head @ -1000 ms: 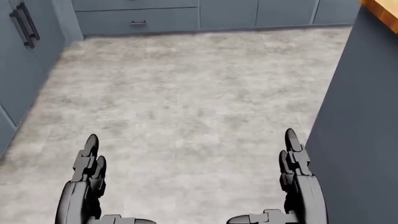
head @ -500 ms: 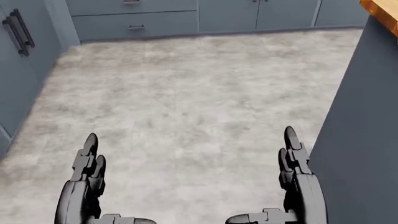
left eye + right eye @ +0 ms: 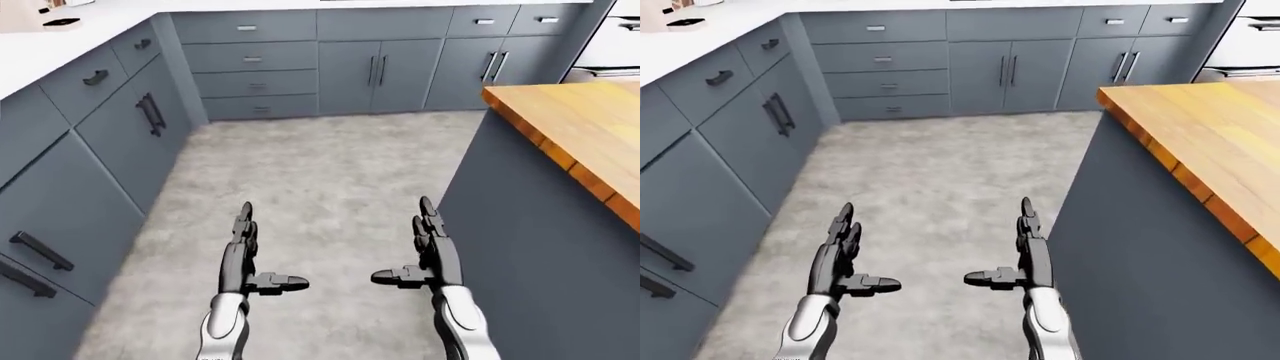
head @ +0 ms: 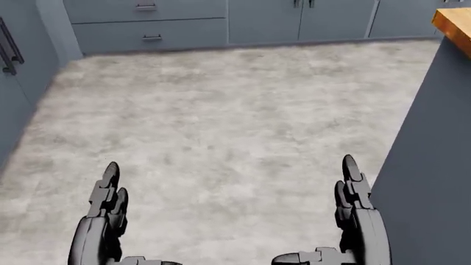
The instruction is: Navigate to the shelves.
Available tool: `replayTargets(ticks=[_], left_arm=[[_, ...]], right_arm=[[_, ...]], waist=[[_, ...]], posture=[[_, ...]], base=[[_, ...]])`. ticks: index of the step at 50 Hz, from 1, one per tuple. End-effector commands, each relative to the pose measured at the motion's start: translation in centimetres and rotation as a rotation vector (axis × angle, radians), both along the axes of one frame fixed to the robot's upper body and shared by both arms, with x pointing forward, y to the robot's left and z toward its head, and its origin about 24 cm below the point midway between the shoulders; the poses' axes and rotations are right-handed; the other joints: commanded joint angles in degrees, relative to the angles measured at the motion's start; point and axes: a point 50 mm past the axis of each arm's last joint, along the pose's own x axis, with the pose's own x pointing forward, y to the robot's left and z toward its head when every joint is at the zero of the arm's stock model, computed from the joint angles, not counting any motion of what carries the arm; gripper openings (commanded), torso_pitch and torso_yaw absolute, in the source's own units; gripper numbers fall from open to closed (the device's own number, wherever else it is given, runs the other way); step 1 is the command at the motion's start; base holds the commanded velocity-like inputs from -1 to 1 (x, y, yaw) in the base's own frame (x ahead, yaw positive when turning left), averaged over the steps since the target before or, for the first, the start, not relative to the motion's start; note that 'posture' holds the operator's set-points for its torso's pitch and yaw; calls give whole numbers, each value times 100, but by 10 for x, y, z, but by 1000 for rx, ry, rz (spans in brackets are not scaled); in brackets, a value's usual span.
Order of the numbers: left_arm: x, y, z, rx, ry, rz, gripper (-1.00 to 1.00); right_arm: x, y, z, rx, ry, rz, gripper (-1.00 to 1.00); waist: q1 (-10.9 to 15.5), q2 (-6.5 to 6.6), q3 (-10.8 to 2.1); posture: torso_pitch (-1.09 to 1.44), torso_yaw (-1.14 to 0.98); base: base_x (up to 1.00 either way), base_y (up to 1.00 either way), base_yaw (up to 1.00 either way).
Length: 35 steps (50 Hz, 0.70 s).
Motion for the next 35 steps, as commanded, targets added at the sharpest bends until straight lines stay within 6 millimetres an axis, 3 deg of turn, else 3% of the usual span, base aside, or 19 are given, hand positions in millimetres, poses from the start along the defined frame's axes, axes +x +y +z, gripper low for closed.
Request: replayTargets(ticks=[1, 5, 7, 8, 9, 10, 14, 17, 19, 20, 21, 22, 23, 26, 30, 32, 34, 35], left_arm=[[5, 3, 19, 9, -104, 13, 100], [5, 3, 19, 9, -104, 13, 100], [5, 3, 19, 9, -104, 13, 100], [5, 3, 19, 9, -104, 13, 100], [5, 3, 19, 9, -104, 13, 100], [5, 3, 19, 9, -104, 13, 100], [5, 3, 19, 9, -104, 13, 100], [5, 3, 19, 9, -104, 13, 100], [5, 3, 19, 9, -104, 13, 100], [5, 3, 19, 9, -104, 13, 100], [5, 3, 19, 9, -104, 13, 100], [5, 3, 19, 9, -104, 13, 100], [5, 3, 19, 9, -104, 13, 100], [5, 3, 19, 9, -104, 13, 100], [5, 3, 19, 9, -104, 13, 100], [5, 3, 19, 9, -104, 13, 100], [5, 3, 19, 9, -104, 13, 100], [5, 3, 19, 9, -104, 13, 100]], right_arm=[[6, 6, 21, 3, -106, 25, 100], [6, 6, 21, 4, -106, 27, 100], [6, 6, 21, 2, -107, 29, 100], [6, 6, 21, 2, -107, 30, 100], [6, 6, 20, 0, -107, 32, 100], [6, 7, 20, -2, -107, 35, 100], [6, 7, 21, -5, -108, 39, 100], [6, 8, 19, -7, -109, 43, 100], [6, 8, 19, -8, -110, 45, 100], [6, 8, 19, -9, -110, 45, 100], [6, 8, 19, -9, -111, 46, 100], [5, 8, 19, -10, -111, 46, 100], [5, 8, 20, -10, -111, 46, 100], [4, 9, 21, -10, -113, 47, 100], [2, 9, 22, -11, -113, 48, 100], [3, 9, 21, -11, -113, 48, 100], [3, 9, 21, -11, -113, 48, 100], [3, 9, 22, -11, -113, 49, 100]], waist=[[22, 15, -66], [-17, 340, -48], [-8, 696, -163], [68, 434, -103], [50, 518, -79], [82, 509, -77], [130, 354, -114], [157, 160, -68], [167, -54, -80], [162, -232, -148], [178, -253, -221], [84, -124, -114], [94, -189, -69], [35, -87, -94], [6, 145, -25], [-15, 341, -30], [-8, 703, -157], [67, 448, -105]], posture=[[0, 0], [0, 0], [0, 0], [0, 0], [0, 0], [0, 0], [0, 0], [0, 0], [0, 0], [0, 0], [0, 0], [0, 0], [0, 0], [0, 0], [0, 0], [0, 0], [0, 0], [0, 0]], base=[[20, 0, 0], [20, 0, 0], [20, 0, 0], [20, 0, 0], [19, 0, 0], [20, 0, 0], [19, 0, 0], [20, 0, 0], [20, 0, 0], [20, 0, 0], [20, 0, 0], [20, 0, 0], [20, 0, 0], [20, 0, 0], [20, 0, 0], [20, 0, 0], [20, 0, 0], [20, 0, 0]])
